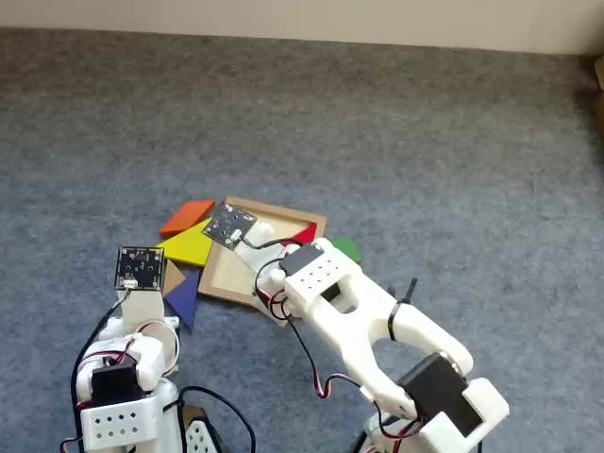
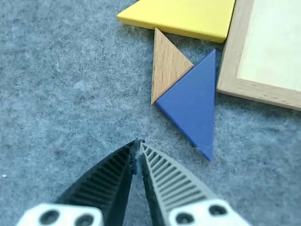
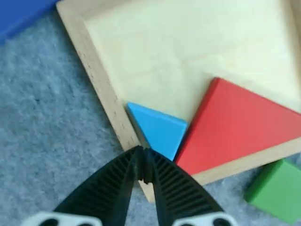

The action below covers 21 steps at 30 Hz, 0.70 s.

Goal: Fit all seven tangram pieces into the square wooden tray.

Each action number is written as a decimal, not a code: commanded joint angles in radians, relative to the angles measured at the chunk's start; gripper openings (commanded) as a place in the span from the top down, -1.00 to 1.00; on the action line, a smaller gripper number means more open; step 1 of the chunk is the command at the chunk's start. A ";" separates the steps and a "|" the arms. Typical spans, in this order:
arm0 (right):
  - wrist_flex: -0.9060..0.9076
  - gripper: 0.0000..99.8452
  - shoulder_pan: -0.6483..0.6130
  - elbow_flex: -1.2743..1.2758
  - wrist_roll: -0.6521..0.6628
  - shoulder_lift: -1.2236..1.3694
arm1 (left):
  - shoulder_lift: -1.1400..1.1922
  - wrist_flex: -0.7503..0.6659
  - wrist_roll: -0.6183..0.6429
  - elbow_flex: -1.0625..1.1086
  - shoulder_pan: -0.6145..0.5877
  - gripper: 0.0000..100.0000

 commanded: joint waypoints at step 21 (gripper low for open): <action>0.137 0.87 0.239 -0.074 -0.064 -0.240 | -0.059 0.003 0.005 0.019 -0.018 0.99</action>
